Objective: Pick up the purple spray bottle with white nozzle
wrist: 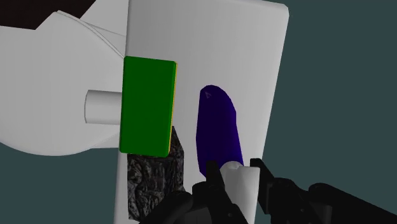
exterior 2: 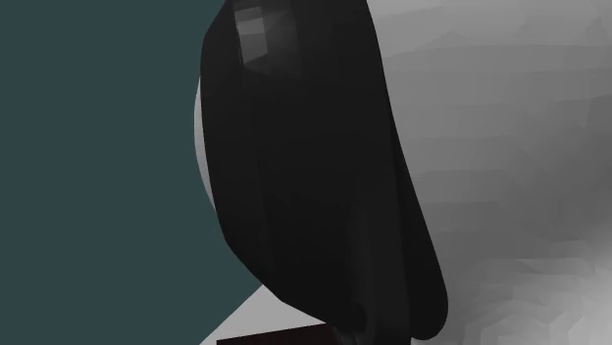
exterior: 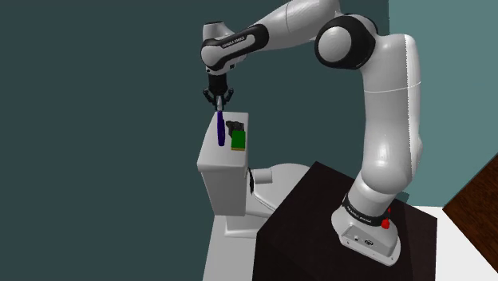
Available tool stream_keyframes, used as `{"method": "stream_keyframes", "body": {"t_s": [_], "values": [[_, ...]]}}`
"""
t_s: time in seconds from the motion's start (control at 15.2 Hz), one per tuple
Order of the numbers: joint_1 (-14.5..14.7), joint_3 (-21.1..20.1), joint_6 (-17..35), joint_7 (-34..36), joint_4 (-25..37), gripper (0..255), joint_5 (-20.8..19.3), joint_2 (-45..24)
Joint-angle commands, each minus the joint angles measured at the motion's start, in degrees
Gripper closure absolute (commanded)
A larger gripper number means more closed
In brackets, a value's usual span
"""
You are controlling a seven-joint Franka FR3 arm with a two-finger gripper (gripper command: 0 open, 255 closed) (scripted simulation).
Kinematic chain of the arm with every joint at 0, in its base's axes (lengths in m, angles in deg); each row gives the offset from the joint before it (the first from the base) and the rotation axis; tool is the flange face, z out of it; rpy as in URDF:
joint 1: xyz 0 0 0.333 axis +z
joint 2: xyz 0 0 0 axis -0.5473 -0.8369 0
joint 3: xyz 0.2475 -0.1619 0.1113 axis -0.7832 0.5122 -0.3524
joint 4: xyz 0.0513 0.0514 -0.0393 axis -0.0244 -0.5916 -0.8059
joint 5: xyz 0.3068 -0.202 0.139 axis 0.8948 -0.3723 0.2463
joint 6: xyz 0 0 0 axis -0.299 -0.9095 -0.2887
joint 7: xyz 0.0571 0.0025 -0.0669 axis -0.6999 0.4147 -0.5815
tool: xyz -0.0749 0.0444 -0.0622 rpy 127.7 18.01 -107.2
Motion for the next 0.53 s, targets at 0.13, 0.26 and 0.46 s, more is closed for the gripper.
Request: {"method": "stream_keyframes", "body": {"t_s": [0.13, 0.26, 0.46], "values": [[0.0, 0.0, 0.0, 0.0, -0.1, 255, 0.0, 0.0], [0.0, 0.0, 0.0, 0.0, -0.1, 255, 0.0, 0.0], [0.0, 0.0, -0.6, 0.0, 0.4, 255, 0.0, 0.2]]}}
